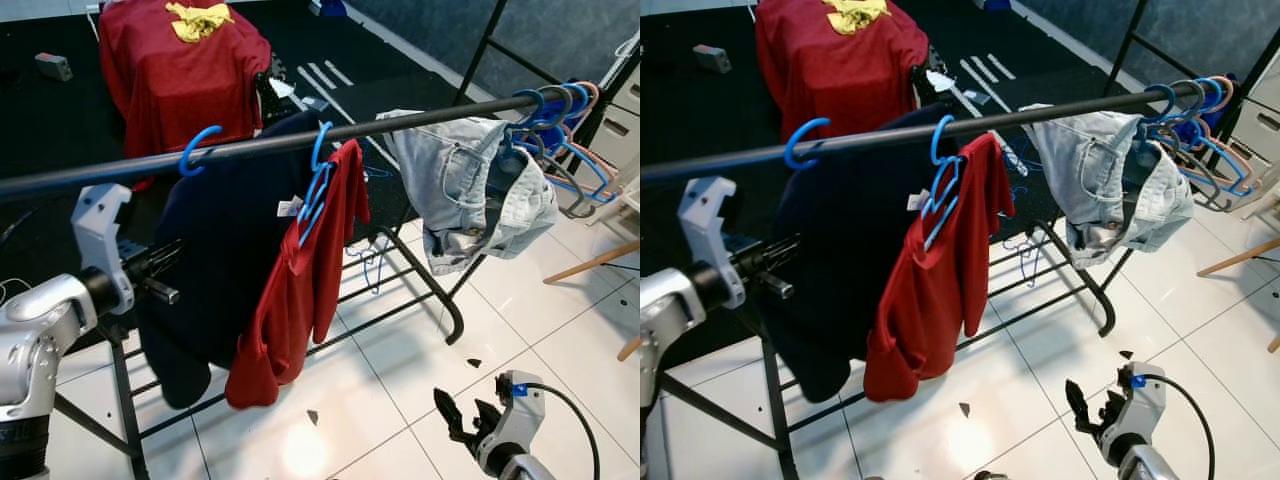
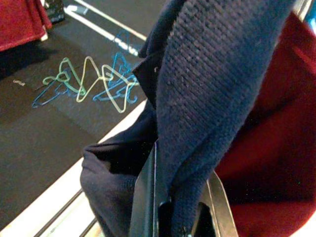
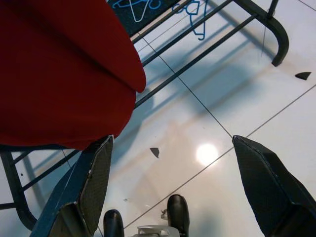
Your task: Hang hanger
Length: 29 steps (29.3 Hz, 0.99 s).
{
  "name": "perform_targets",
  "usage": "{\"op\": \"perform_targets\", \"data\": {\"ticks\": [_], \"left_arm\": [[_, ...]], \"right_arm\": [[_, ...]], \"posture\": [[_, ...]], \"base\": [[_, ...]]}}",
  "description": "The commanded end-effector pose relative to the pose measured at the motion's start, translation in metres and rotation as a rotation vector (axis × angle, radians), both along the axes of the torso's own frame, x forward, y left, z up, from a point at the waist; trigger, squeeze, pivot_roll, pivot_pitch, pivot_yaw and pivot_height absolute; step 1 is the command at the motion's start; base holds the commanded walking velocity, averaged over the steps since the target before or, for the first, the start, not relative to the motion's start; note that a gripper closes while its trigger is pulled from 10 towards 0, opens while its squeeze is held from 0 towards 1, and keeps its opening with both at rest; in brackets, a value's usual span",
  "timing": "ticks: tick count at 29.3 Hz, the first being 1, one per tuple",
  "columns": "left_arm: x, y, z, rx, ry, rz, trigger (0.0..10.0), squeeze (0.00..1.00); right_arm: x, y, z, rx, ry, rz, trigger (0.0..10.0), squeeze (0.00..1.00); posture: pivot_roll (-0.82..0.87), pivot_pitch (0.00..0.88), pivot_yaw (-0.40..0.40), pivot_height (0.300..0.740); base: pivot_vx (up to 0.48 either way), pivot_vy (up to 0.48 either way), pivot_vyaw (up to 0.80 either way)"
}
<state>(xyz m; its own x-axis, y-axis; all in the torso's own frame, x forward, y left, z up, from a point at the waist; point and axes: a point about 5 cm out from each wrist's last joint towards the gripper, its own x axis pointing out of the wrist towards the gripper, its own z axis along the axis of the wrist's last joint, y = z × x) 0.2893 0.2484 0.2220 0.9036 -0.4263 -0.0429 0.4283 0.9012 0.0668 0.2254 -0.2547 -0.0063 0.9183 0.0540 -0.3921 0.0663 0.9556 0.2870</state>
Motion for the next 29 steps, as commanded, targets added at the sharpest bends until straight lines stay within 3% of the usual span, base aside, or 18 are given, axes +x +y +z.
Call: {"op": "perform_targets", "data": {"ticks": [1, 3, 8, 25, 29], "left_arm": [[-0.009, 0.014, 0.020, 0.058, -0.094, -0.008, 10.0, 0.00], [-0.020, 0.019, 0.015, 0.135, -0.058, -0.067, 10.0, 0.00], [-0.033, 0.021, 0.002, 0.233, 0.020, -0.146, 10.0, 0.00], [-0.053, 0.042, -0.002, 0.312, 0.102, -0.199, 10.0, 0.00], [-0.054, 0.028, -0.006, 0.276, 0.094, -0.266, 10.0, 0.00]], "right_arm": [[-0.008, -0.005, -0.006, -0.002, 0.038, -0.006, 10.0, 0.00], [-0.009, -0.010, -0.006, -0.001, 0.042, -0.003, 10.0, 0.00], [-0.010, -0.011, -0.006, -0.001, 0.043, 0.000, 10.0, 0.00], [-0.013, -0.014, -0.008, -0.006, 0.044, -0.001, 10.0, 0.00], [-0.014, -0.014, -0.008, -0.006, 0.045, 0.000, 10.0, 0.00]], "posture": [[0.04, 0.178, -0.075, 0.740], [0.04, 0.174, -0.077, 0.740], [0.04, 0.174, -0.077, 0.740], [0.05, 0.185, -0.078, 0.740], [0.05, 0.185, -0.078, 0.740]], "base": [[0.000, 0.000, 0.00], [0.000, 0.000, 0.00], [-0.099, 0.000, 0.00], [-0.262, 0.000, 0.00], [-0.286, 0.000, 0.00]]}}
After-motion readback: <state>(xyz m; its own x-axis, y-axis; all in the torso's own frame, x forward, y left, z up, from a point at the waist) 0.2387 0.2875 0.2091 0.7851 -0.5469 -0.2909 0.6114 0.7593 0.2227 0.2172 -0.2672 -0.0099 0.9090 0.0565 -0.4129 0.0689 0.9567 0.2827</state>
